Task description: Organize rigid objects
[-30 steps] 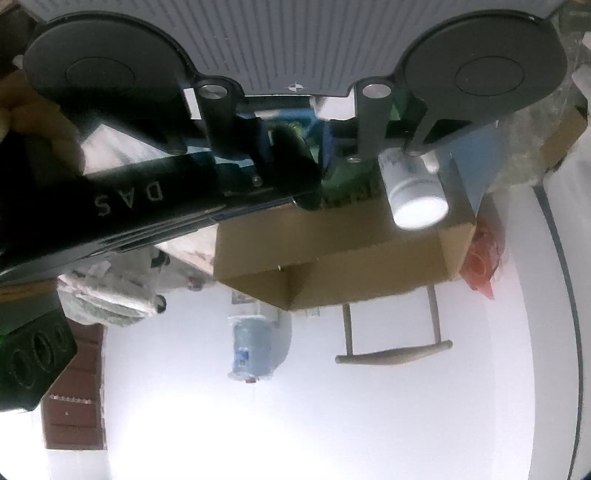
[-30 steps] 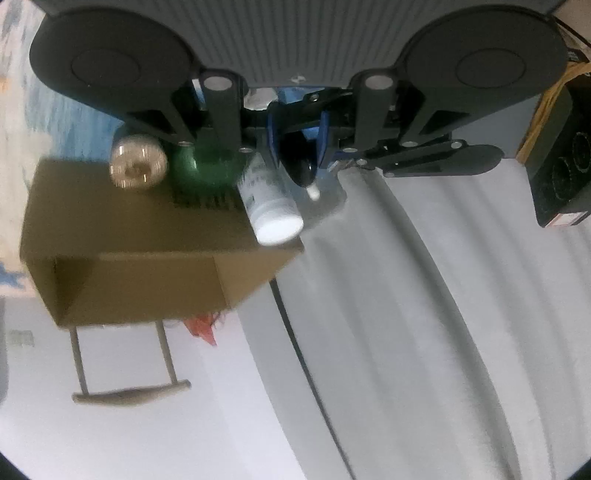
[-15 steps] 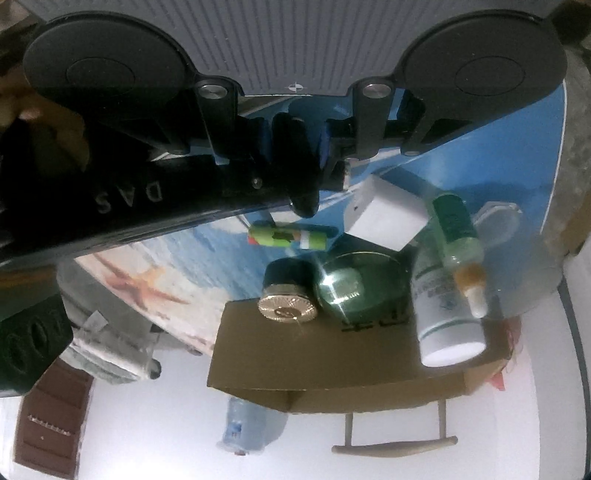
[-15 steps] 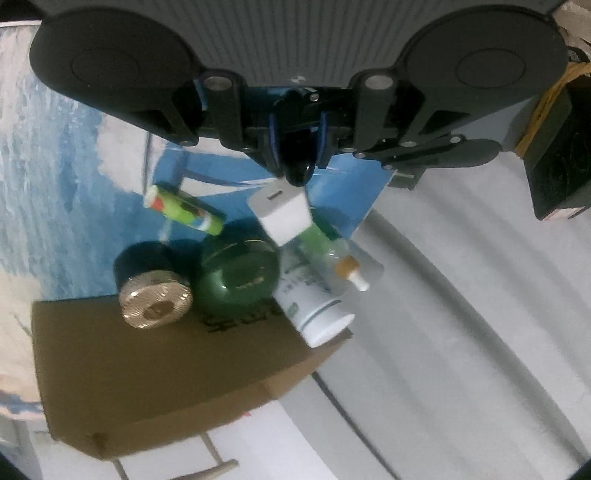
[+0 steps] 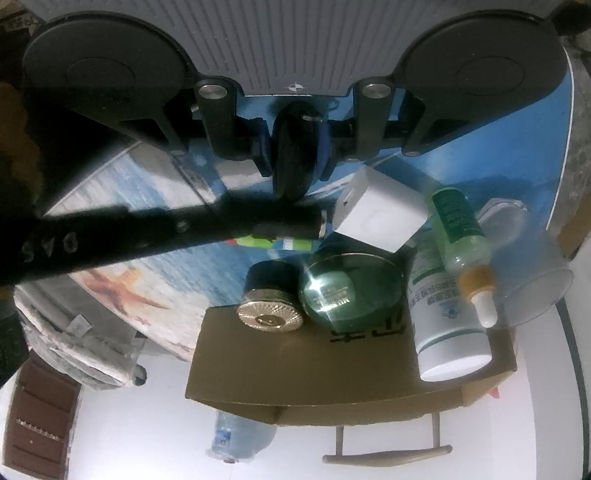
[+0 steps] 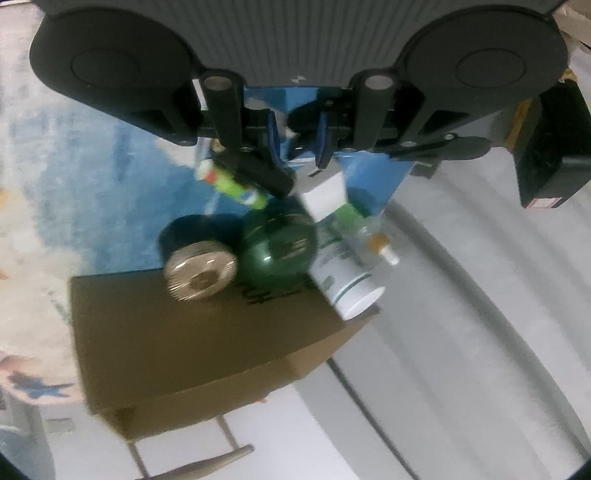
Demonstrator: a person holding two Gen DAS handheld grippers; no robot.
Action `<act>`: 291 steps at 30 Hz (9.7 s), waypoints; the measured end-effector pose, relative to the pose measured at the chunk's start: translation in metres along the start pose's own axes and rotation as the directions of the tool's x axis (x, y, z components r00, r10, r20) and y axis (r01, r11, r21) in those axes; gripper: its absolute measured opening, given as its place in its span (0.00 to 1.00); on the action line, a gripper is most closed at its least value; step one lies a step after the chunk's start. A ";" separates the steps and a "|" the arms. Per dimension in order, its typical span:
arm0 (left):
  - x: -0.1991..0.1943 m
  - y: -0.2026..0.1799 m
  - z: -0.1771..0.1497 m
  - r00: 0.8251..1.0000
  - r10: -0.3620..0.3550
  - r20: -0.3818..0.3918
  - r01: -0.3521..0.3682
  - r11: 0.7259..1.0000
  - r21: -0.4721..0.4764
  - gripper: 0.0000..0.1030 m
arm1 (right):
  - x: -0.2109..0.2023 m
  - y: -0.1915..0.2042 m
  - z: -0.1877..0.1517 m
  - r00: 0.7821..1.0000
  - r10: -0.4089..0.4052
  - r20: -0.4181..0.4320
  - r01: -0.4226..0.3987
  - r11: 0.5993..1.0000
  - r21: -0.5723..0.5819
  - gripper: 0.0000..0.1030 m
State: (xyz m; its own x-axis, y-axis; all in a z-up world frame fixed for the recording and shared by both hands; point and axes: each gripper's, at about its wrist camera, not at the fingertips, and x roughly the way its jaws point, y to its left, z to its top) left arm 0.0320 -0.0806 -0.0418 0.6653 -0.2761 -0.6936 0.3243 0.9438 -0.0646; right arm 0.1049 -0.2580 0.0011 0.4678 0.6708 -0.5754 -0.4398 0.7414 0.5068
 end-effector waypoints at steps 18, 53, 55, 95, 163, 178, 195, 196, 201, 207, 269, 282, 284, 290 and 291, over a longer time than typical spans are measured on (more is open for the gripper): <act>-0.004 -0.004 -0.004 1.000 0.008 -0.006 -0.008 0.999 0.044 0.29 | 0.013 -0.010 -0.010 0.996 0.034 -0.085 -0.027 0.996 0.091 0.23; 0.006 0.006 0.005 0.999 -0.032 0.022 0.032 0.999 -0.024 0.28 | 0.003 -0.007 0.019 0.997 -0.075 -0.024 0.074 0.997 -0.026 0.23; 0.009 0.007 0.008 0.999 -0.031 0.024 0.031 0.999 -0.031 0.28 | 0.002 -0.012 0.024 0.995 -0.095 -0.013 0.095 0.995 -0.017 0.23; 0.003 -0.018 0.021 0.987 -0.157 0.029 0.155 0.985 0.070 0.53 | 0.012 -0.039 0.021 0.996 -0.018 -0.088 0.030 0.991 0.128 0.23; 0.115 0.126 0.227 0.955 0.222 -0.194 -0.183 0.963 0.200 0.40 | 0.234 -0.030 0.268 0.951 0.002 -0.308 0.070 0.972 0.223 0.24; -0.049 0.087 0.205 0.993 0.082 0.085 -0.090 0.992 0.093 0.57 | 0.038 -0.013 0.223 0.982 0.188 -0.030 -0.178 0.963 0.204 0.25; 0.029 0.004 0.085 0.981 -0.172 -0.087 0.172 0.985 -0.003 0.57 | 0.000 -0.043 0.067 0.993 -0.037 -0.109 0.041 0.998 0.040 0.25; 0.036 0.000 0.084 0.983 -0.158 -0.095 0.159 0.987 0.002 0.57 | 0.006 -0.044 0.065 0.992 -0.049 -0.116 0.052 0.998 0.022 0.25; 0.053 -0.024 0.071 0.990 -0.098 -0.103 0.103 0.994 0.043 0.51 | 0.016 -0.045 0.055 0.986 -0.044 -0.161 0.044 0.999 -0.008 0.25; 0.058 -0.032 0.066 0.992 -0.052 -0.115 0.061 0.995 0.075 0.47 | 0.036 -0.044 0.054 0.977 -0.081 -0.196 0.065 0.994 -0.089 0.25; 0.125 0.114 0.227 0.977 0.090 -0.195 -0.063 0.988 0.139 0.34 | 0.219 -0.019 0.267 0.936 -0.091 -0.340 0.076 0.996 -0.055 0.21; 0.083 0.108 0.233 0.989 0.117 -0.093 -0.103 0.984 0.142 0.48 | 0.163 -0.016 0.264 0.967 -0.087 -0.240 0.086 0.996 -0.014 0.24; 0.067 0.103 0.231 0.991 0.116 -0.060 -0.106 0.984 0.141 0.48 | 0.138 -0.016 0.262 0.976 -0.078 -0.201 0.080 0.997 -0.001 0.24; 0.006 0.090 0.217 0.993 0.108 0.050 -0.113 0.985 0.130 0.48 | 0.048 -0.009 0.242 0.996 -0.049 -0.070 0.050 0.999 0.007 0.24; -0.006 0.088 0.212 0.993 0.100 0.068 -0.108 0.986 0.127 0.49 | 0.035 -0.006 0.236 0.998 -0.038 -0.054 0.038 0.999 0.004 0.24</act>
State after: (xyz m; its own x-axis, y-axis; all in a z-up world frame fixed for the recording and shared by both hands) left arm 0.1994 -0.0351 0.1087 0.7385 -0.1924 -0.6462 0.3335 0.9372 0.1020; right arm 0.3054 -0.2352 0.1295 0.4421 0.6404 -0.6280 -0.4189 0.7665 0.4868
